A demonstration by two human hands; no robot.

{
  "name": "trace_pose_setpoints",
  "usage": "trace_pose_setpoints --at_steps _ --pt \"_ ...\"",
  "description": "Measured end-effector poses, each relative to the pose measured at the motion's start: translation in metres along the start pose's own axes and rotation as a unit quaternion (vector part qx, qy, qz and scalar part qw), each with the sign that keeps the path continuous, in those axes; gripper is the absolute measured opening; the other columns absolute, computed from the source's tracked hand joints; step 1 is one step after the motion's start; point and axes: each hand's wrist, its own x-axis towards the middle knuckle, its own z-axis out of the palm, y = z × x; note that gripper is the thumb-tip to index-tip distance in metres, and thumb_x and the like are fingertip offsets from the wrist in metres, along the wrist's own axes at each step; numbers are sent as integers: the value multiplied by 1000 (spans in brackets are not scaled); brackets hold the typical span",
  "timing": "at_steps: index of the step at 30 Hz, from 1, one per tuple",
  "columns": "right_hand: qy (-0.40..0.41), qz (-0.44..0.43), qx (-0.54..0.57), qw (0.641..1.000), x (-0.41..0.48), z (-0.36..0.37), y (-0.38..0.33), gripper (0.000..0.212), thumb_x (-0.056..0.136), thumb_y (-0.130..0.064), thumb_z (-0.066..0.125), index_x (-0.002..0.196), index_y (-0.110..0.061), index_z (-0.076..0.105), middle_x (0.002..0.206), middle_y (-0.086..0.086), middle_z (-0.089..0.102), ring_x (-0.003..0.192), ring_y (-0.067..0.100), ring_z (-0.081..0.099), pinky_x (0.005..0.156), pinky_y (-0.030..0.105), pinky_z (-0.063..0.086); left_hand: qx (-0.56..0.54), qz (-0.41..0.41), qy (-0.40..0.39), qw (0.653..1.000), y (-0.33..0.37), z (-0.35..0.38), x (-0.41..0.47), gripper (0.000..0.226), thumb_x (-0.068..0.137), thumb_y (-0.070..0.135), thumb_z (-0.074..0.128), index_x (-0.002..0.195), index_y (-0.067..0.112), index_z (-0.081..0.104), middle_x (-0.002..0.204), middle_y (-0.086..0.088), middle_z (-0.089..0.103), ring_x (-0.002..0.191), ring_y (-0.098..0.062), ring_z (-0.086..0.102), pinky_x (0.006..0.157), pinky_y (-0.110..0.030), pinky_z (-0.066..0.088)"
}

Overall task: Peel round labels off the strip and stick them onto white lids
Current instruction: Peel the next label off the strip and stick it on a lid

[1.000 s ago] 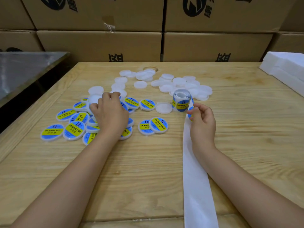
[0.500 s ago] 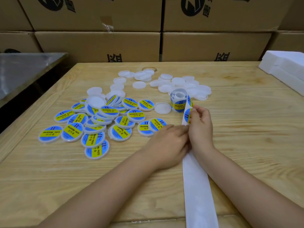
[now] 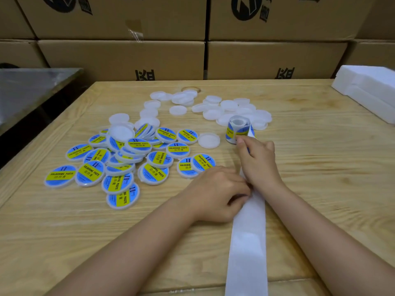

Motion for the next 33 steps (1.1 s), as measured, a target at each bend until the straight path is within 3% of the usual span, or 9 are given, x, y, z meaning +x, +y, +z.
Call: trace_pose_setpoints --at_steps 3,7,12,15,17,21,24,29,33 --pt "18 -37 -29 999 1 4 3 27 99 -22 37 105 -18 63 98 -7 66 96 27 41 79 27 22 -4 11 4 1000 2 1 -1 14 80 12 60 86 8 72 84 -4 71 76 -28 61 69 -38 47" --pt "32 -70 -21 997 2 4 4 31 98 -18 39 120 -20 61 122 -9 62 98 23 41 81 21 22 -12 12 21 1000 1 3 0 12 79 9 62 84 7 72 82 -5 70 72 -28 60 65 -38 48" --pt "53 -84 -17 995 2 -7 8 43 82 2 52 120 -16 61 114 1 60 96 23 50 79 15 27 -46 -22 32 998 -2 6 0 13 80 9 63 90 8 71 92 -4 67 84 -25 58 76 -36 47" --pt "75 -91 -1 993 1 -14 8 49 79 6 54 122 -14 59 115 3 51 96 16 52 83 15 35 -48 -49 36 997 -5 8 0 20 79 13 65 97 9 69 105 -5 64 99 -24 56 88 -35 44" --pt "81 -95 11 992 4 -19 9 47 79 7 54 121 -13 59 111 -1 49 89 12 51 76 9 35 -39 -72 28 996 -8 9 0 29 79 18 65 108 11 66 119 -4 59 112 -22 52 97 -33 39" --pt "5 -75 -54 996 12 -30 19 27 80 -3 61 104 -12 68 96 1 62 79 15 55 68 13 33 0 -126 -11 992 -10 10 1 62 84 33 60 140 15 40 145 0 41 133 -14 34 109 -25 21" --pt "-80 -100 -87 988 15 -37 26 22 81 -14 69 103 -13 71 101 2 60 90 15 54 76 17 34 10 -149 -34 988 -11 11 2 74 86 37 56 148 14 22 150 0 33 136 -13 27 110 -24 14" --pt "-175 -127 -149 965 15 -45 30 41 76 -28 76 114 -17 66 116 -2 53 111 16 44 89 16 28 18 -170 -56 984 -12 11 2 74 88 38 51 149 17 15 153 1 27 141 -8 17 113 -26 6" --pt "-225 -122 -123 959 16 -53 29 43 74 -25 78 113 -15 65 120 -3 56 113 13 51 93 17 34 28 -175 -44 983 -13 14 2 56 95 41 39 145 22 24 150 6 32 142 -6 16 115 -32 9"
